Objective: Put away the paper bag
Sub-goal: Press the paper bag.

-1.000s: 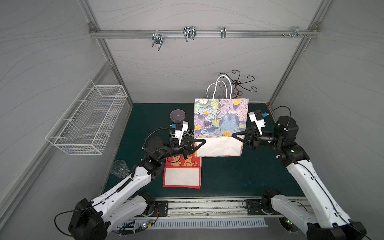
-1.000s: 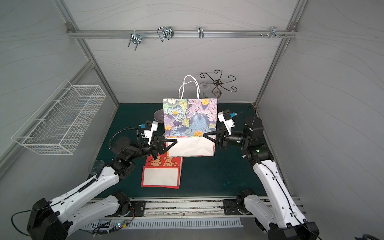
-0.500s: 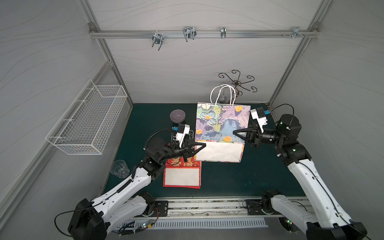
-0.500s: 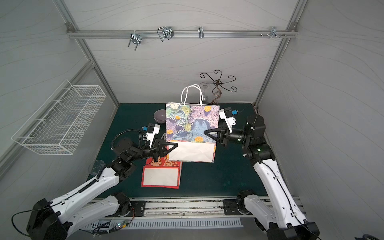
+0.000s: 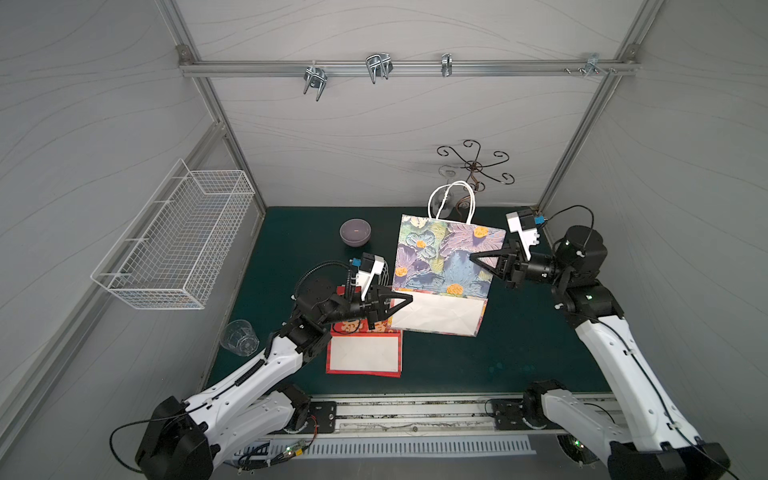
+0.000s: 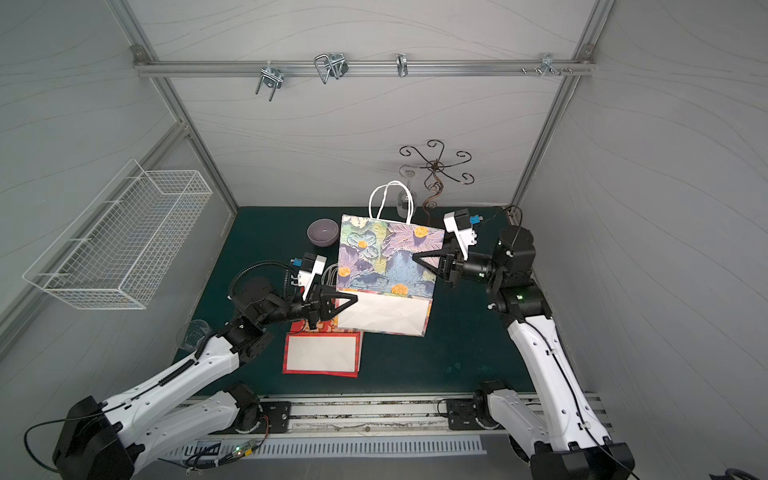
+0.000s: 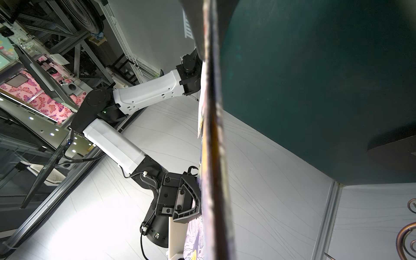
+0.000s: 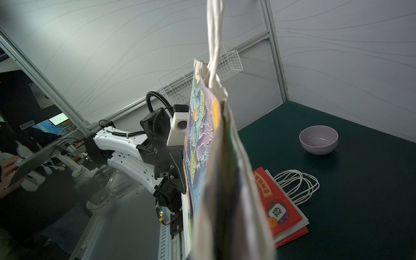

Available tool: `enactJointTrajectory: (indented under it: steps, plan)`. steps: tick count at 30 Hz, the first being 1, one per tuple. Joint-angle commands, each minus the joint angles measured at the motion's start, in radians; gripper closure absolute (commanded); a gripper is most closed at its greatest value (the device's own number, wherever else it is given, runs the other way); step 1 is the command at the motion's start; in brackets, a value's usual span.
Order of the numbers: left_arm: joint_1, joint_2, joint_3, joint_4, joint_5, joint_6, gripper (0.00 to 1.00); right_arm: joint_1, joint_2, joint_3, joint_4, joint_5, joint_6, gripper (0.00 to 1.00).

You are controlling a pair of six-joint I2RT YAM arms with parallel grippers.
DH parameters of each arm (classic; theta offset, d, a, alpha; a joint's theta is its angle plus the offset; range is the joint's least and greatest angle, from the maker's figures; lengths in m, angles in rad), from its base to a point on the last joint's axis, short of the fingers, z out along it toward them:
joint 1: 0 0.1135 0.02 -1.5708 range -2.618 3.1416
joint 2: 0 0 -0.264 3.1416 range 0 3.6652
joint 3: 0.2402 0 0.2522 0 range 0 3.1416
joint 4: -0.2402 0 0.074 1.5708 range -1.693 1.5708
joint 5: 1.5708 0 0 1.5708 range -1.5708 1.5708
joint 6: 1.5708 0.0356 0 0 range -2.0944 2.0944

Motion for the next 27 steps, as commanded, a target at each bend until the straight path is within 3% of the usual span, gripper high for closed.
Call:
enactJointTrajectory:
  steps: [1, 5, 9, 13, 14, 16, 18, 20, 22, 24, 25, 26, 27]
  plan:
    - [-0.006, -0.013, -0.002, 0.013, 0.027, 0.029, 1.00, -0.013, 0.006, 0.032, 0.049, -0.001, 0.012, 0.74]
    - [-0.006, -0.013, -0.009, 0.012, 0.025, 0.033, 1.00, -0.020, 0.020, 0.049, 0.055, -0.001, 0.019, 0.72]
    - [-0.007, -0.010, -0.020, 0.014, 0.024, 0.036, 1.00, -0.030, 0.024, 0.059, 0.075, -0.014, 0.025, 0.98]
    - [-0.007, -0.010, -0.024, 0.018, 0.021, 0.038, 1.00, -0.036, 0.025, 0.068, 0.076, -0.023, 0.025, 1.00]
    - [-0.006, -0.012, -0.023, 0.019, 0.020, 0.038, 1.00, -0.036, 0.026, 0.072, 0.076, -0.023, 0.026, 0.95]
    - [-0.006, -0.013, -0.024, 0.024, 0.013, 0.037, 1.00, -0.038, 0.027, 0.085, 0.068, -0.015, 0.026, 0.65]
    - [-0.007, -0.014, -0.024, 0.028, 0.011, 0.035, 1.00, -0.039, 0.028, 0.098, 0.061, -0.009, 0.023, 0.61]
    - [-0.006, -0.013, -0.021, 0.028, 0.009, 0.036, 1.00, -0.043, 0.030, 0.104, 0.065, -0.013, 0.024, 0.75]
    - [-0.008, -0.016, -0.013, 0.028, 0.008, 0.040, 1.00, -0.049, 0.034, 0.108, 0.067, -0.021, 0.023, 0.99]
    - [-0.007, -0.022, -0.006, 0.025, 0.001, 0.048, 1.00, -0.051, 0.034, 0.112, 0.057, -0.026, 0.018, 1.00]
    - [-0.007, -0.026, -0.003, 0.024, -0.003, 0.052, 1.00, -0.053, 0.027, 0.113, 0.044, -0.016, 0.013, 0.98]
    - [-0.007, -0.030, -0.001, 0.022, -0.007, 0.053, 1.00, -0.057, 0.020, 0.115, 0.024, 0.000, 0.000, 0.83]
    - [-0.007, -0.036, 0.001, 0.023, -0.016, 0.056, 1.00, -0.062, 0.007, 0.119, -0.015, 0.024, -0.021, 0.59]
